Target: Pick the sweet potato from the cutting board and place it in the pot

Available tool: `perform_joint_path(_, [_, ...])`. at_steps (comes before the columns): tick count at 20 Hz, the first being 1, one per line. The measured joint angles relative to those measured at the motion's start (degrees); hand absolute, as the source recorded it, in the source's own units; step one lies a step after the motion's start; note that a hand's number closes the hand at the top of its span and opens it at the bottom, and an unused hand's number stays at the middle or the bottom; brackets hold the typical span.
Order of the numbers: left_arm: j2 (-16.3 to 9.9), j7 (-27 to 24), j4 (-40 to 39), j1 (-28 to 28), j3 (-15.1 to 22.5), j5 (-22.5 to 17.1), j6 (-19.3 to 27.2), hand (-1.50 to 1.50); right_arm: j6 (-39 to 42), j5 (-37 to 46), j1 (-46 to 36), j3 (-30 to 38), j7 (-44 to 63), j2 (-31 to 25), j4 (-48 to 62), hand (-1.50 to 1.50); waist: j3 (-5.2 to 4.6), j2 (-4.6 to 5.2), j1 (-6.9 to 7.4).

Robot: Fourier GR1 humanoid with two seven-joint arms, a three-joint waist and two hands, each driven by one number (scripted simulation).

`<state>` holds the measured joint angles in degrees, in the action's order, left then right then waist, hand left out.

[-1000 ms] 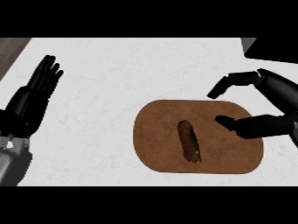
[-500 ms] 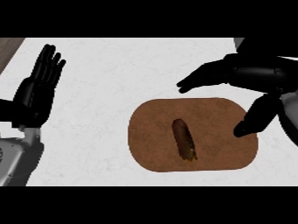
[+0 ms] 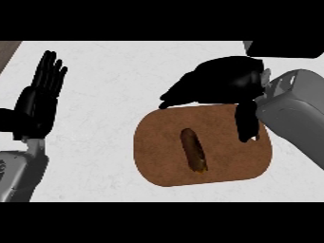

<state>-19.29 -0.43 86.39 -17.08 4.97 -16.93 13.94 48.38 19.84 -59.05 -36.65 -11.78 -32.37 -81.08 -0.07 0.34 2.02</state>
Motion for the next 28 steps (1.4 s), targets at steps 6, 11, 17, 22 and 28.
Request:
perform_joint_path(6, [-0.39, 1.28, 0.59, 0.04, -1.72, 0.31, -0.20, 0.00, 2.37, 5.36, -0.76, -3.95, 4.06, 6.06, 1.84, -1.50, 0.03, -0.26, -1.10])
perform_joint_path(11, [-0.09, 1.06, 0.40, 0.64, -2.78, 0.46, -1.30, 0.00, 3.27, 10.41, 1.25, -6.13, 5.54, 9.48, 4.25, -1.50, 0.04, -0.27, -1.39])
perform_joint_path(17, [0.61, 1.16, 0.45, 1.14, -3.80, 1.39, -1.93, 0.00, 3.41, 15.40, 6.83, -7.39, 5.07, 9.85, 2.30, -1.50, 0.06, -0.33, -1.76])
perform_joint_path(22, [2.03, -0.21, -1.40, 0.43, -4.32, 2.66, -2.49, 0.00, 0.98, 19.87, 9.30, -7.68, 2.04, 11.91, 3.95, -1.50, 0.07, -0.27, -1.75])
perform_joint_path(28, [2.51, 1.83, 0.18, 0.37, -4.98, 3.53, -3.03, 0.00, -0.15, 24.74, 12.53, -7.26, 0.67, 13.99, 3.31, -1.50, 0.07, -0.33, -1.78])
